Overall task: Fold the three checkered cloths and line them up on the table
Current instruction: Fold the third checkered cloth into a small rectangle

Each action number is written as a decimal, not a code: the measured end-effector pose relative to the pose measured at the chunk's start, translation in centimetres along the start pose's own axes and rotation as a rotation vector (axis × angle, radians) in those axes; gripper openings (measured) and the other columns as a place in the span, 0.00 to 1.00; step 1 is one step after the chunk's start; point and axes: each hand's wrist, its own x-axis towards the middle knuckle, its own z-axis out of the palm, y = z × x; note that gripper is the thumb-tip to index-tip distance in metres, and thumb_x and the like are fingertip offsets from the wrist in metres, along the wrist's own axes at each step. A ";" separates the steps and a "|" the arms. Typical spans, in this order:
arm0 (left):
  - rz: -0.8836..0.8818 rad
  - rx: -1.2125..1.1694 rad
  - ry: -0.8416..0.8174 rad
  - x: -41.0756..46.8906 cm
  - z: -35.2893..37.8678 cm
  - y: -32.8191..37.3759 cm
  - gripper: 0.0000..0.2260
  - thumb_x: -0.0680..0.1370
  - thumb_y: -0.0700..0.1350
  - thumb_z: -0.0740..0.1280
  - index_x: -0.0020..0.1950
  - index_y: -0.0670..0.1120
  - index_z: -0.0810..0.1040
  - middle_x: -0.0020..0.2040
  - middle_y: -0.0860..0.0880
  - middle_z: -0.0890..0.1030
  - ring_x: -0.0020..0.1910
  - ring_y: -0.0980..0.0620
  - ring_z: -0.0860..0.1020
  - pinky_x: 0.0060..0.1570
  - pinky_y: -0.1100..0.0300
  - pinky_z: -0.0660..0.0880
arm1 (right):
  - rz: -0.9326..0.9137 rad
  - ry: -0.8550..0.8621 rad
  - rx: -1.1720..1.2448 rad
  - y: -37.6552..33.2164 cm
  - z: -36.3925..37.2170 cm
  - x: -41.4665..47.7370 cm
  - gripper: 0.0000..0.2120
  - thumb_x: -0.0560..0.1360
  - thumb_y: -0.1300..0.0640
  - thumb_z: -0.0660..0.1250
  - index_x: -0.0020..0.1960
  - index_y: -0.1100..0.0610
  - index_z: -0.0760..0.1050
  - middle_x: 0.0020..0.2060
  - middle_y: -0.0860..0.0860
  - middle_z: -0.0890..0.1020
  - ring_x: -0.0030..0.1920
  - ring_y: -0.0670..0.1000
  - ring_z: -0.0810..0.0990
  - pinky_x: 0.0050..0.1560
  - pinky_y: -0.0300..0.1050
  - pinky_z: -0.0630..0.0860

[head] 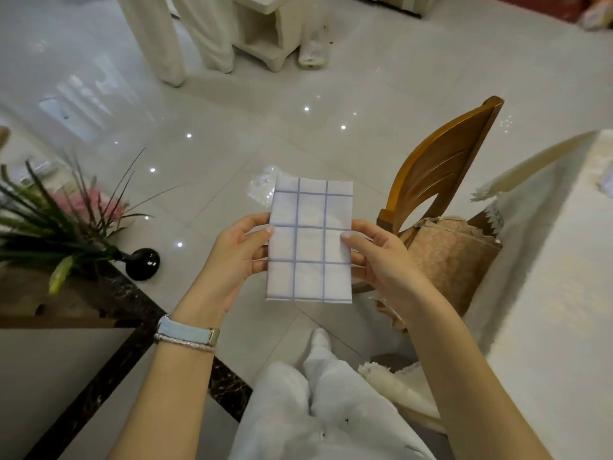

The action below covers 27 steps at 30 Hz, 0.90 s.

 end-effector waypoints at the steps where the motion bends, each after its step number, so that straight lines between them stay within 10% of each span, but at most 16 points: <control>1: 0.002 0.013 -0.022 1.2 0.3 0.7 0.09 0.82 0.41 0.62 0.59 0.48 0.78 0.48 0.49 0.85 0.43 0.53 0.84 0.40 0.60 0.80 | -0.004 0.025 0.007 -0.7 -0.2 0.6 0.11 0.80 0.58 0.64 0.61 0.54 0.77 0.54 0.53 0.85 0.52 0.56 0.85 0.51 0.50 0.83; 27: -0.014 0.426 -0.758 35.1 12.6 18.3 0.12 0.82 0.41 0.61 0.64 0.48 0.77 0.53 0.48 0.85 0.49 0.50 0.84 0.46 0.57 0.81 | -0.218 0.716 0.434 -13.7 -5.7 18.3 0.11 0.79 0.59 0.65 0.61 0.53 0.77 0.54 0.52 0.85 0.53 0.55 0.85 0.50 0.49 0.81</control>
